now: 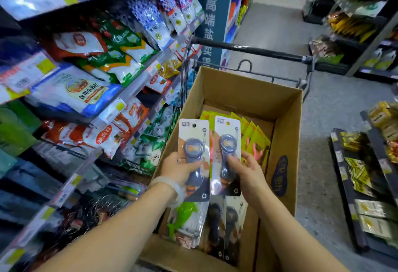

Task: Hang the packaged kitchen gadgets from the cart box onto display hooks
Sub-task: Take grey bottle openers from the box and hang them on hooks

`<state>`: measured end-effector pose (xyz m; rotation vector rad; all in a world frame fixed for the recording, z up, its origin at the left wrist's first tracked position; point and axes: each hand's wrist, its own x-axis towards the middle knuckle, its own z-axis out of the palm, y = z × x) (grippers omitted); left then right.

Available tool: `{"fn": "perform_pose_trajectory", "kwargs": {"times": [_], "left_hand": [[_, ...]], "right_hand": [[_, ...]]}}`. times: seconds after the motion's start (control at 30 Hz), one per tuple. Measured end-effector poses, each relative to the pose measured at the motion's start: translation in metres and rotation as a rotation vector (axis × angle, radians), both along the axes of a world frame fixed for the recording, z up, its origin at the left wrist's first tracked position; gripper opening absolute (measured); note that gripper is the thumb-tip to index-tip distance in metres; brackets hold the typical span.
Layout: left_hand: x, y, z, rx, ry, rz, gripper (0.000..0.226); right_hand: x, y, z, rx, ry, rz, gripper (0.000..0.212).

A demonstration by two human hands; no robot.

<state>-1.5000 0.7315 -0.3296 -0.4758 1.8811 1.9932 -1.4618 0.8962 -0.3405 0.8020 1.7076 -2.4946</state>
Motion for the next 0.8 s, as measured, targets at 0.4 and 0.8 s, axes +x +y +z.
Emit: {"fn": "perform_pose_trajectory", "kwargs": {"times": [0.4, 0.8], "left_hand": [[0.027, -0.128, 0.087, -0.156, 0.421, 0.380, 0.025], [0.209, -0.303, 0.136, -0.345, 0.462, 0.840, 0.025]], "right_hand": [[-0.047, -0.133, 0.081, 0.175, 0.433, 0.378, 0.032], [0.064, -0.340, 0.140, 0.158, 0.641, 0.860, 0.028]]}}
